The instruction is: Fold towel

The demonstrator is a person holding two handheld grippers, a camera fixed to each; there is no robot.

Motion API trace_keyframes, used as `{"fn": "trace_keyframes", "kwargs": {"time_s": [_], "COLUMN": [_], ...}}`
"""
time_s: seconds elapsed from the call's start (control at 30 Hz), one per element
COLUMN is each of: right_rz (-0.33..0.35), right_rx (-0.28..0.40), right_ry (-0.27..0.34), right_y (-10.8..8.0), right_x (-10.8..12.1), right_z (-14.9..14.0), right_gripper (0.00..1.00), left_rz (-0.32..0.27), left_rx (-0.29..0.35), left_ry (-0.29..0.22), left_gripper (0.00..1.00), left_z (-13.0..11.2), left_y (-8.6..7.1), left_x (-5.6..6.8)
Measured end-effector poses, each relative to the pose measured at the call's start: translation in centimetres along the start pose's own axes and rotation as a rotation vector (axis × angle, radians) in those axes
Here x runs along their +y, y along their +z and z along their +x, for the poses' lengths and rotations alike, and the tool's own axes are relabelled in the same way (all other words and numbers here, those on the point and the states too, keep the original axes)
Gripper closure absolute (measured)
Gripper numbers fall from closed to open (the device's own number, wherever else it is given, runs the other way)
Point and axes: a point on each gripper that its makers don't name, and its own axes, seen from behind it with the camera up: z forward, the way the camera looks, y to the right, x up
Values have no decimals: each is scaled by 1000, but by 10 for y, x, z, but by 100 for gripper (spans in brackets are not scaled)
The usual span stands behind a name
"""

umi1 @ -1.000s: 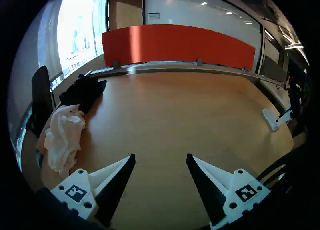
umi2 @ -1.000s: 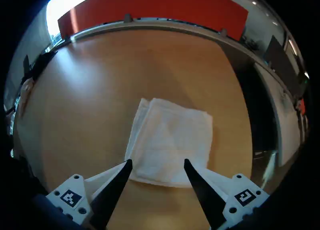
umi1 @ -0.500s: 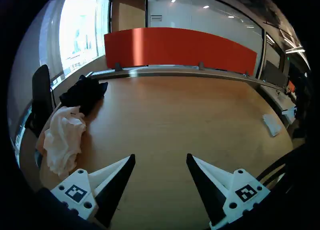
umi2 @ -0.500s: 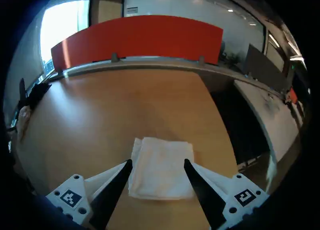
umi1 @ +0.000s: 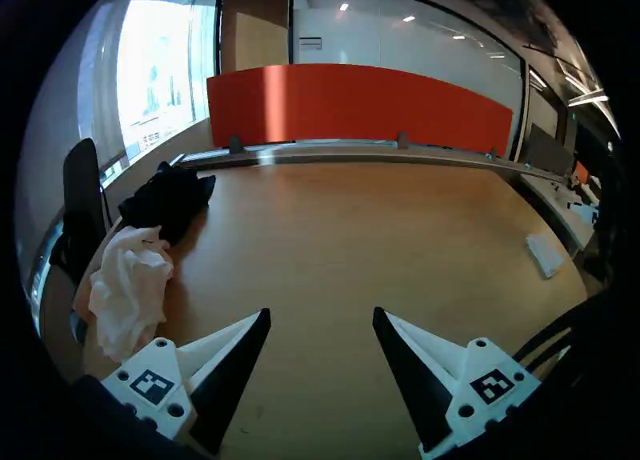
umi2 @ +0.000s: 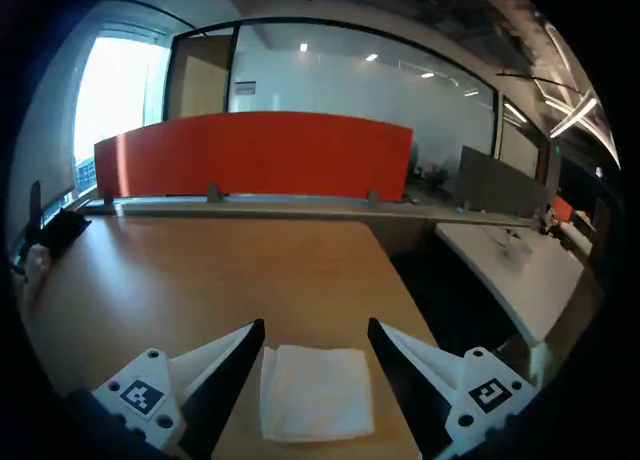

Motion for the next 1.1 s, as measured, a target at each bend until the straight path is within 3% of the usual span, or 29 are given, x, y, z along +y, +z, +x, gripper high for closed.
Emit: {"fn": "trace_keyframes", "kwargs": {"time_s": [0.2, 0.6, 0.83, 1.1], "right_rz": [-26, -5, 41, 120], "right_rx": [95, 179, 221, 245], "right_ry": [29, 32, 31, 50], "right_y": [-1, -5, -9, -13], "right_x": [-4, -23, -54, -105], "right_z": [21, 57, 80, 100], "right_gripper": [0, 0, 0, 0], "left_rz": [-4, -9, 3, 8], "left_rx": [10, 70, 159, 269], "left_ry": [-2, -4, -12, -22], "left_gripper": [5, 5, 5, 5], "left_z": [5, 24, 55, 97], "left_y": [2, 5, 9, 17], "left_x": [1, -4, -14, -26]}}
